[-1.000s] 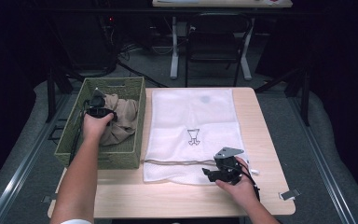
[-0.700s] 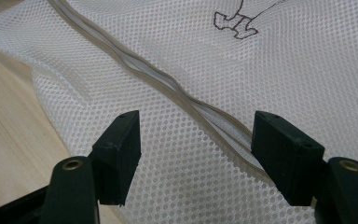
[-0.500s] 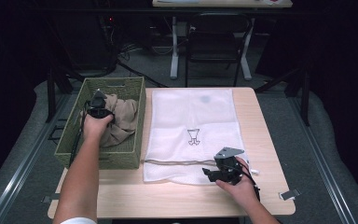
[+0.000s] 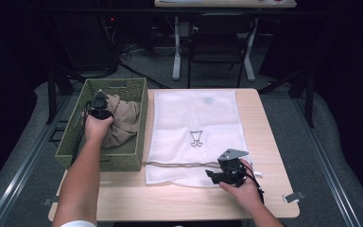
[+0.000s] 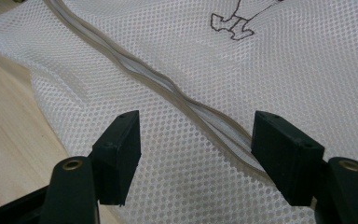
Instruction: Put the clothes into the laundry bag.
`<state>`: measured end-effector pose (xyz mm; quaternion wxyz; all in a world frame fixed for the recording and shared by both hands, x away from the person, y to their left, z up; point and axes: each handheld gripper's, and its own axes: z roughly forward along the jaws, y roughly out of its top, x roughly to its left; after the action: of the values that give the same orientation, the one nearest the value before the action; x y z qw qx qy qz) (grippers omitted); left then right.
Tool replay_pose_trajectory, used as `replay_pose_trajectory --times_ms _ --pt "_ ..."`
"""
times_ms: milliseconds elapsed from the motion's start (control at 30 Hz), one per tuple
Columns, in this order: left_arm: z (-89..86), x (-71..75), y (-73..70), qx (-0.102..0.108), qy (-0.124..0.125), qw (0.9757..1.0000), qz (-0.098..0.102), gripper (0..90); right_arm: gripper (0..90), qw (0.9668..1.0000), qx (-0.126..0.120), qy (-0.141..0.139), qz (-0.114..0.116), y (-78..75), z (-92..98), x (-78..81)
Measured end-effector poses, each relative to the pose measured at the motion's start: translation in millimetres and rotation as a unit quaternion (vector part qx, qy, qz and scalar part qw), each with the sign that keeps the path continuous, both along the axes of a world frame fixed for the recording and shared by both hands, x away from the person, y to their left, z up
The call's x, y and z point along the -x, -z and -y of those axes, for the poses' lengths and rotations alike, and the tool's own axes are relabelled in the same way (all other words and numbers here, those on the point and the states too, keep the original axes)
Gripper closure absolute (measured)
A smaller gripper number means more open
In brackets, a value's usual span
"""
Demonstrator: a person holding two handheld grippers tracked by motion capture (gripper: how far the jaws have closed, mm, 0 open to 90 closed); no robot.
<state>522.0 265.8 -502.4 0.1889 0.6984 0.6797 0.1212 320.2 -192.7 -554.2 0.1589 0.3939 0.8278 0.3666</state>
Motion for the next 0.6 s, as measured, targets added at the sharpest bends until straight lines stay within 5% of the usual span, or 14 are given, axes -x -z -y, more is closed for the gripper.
replay_pose_trajectory --times_ms 267,600 --pt "-3.9 12.9 -24.1 0.028 0.013 0.9990 0.033 84.4 33.9 0.9999 0.005 -0.014 -0.005 -3.6 -2.9 0.9" --pt "4.5 23.3 -59.4 0.014 0.045 0.9980 0.043 84.7 41.9 0.9995 0.004 -0.031 0.006 -14.8 -6.5 2.3"
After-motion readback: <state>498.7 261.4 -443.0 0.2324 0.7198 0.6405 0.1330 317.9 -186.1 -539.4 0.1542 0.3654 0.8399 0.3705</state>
